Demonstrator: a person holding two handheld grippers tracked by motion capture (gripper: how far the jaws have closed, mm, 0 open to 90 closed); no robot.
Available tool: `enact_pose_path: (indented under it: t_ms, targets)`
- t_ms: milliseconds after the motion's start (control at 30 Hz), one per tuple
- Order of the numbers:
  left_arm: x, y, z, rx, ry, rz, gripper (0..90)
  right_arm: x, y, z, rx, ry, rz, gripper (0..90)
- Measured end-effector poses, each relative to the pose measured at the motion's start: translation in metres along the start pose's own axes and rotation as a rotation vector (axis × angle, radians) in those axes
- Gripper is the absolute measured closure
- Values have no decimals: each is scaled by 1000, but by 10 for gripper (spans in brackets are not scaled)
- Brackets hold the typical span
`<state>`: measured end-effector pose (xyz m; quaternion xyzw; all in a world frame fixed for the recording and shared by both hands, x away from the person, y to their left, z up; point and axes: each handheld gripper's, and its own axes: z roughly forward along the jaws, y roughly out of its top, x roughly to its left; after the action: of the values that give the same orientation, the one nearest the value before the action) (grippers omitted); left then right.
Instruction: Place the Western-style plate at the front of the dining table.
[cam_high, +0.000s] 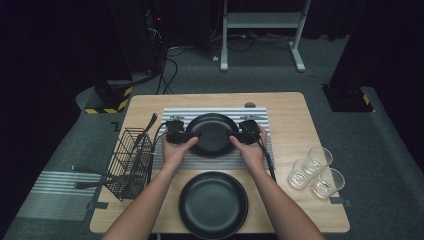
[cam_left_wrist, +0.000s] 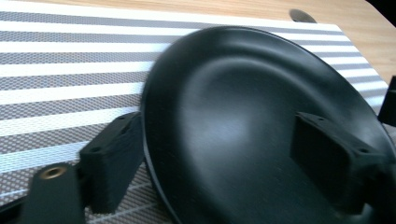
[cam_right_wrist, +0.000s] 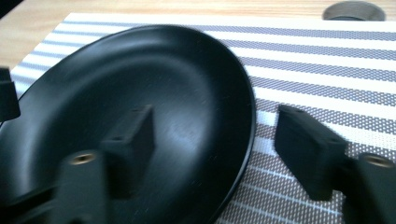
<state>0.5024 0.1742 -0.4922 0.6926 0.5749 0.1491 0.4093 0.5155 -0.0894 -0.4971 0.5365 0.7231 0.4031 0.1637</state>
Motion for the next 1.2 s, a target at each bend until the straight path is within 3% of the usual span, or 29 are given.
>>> enact_pose_path:
  t_ms: [167, 267, 600, 767, 1200]
  targets:
    - [-7, -1, -9, -12, -29, 25, 80, 9, 0, -7, 24, 26, -39, 52]
    - [-10, -4, -13, -13, -23, 57, 37, 12, 0, -12, 36, 73, -62, 0]
    - [-16, -17, -32, 6, -64, 93, 6, 18, 0, -27, 23, 93, -74, 3]
    - [-21, -27, -41, 2, -58, 135, 6, 22, 0, -32, 21, 107, -94, 20]
    - [-37, -43, -65, -14, -110, 175, 6, 38, 0, -41, 6, 136, -130, 42]
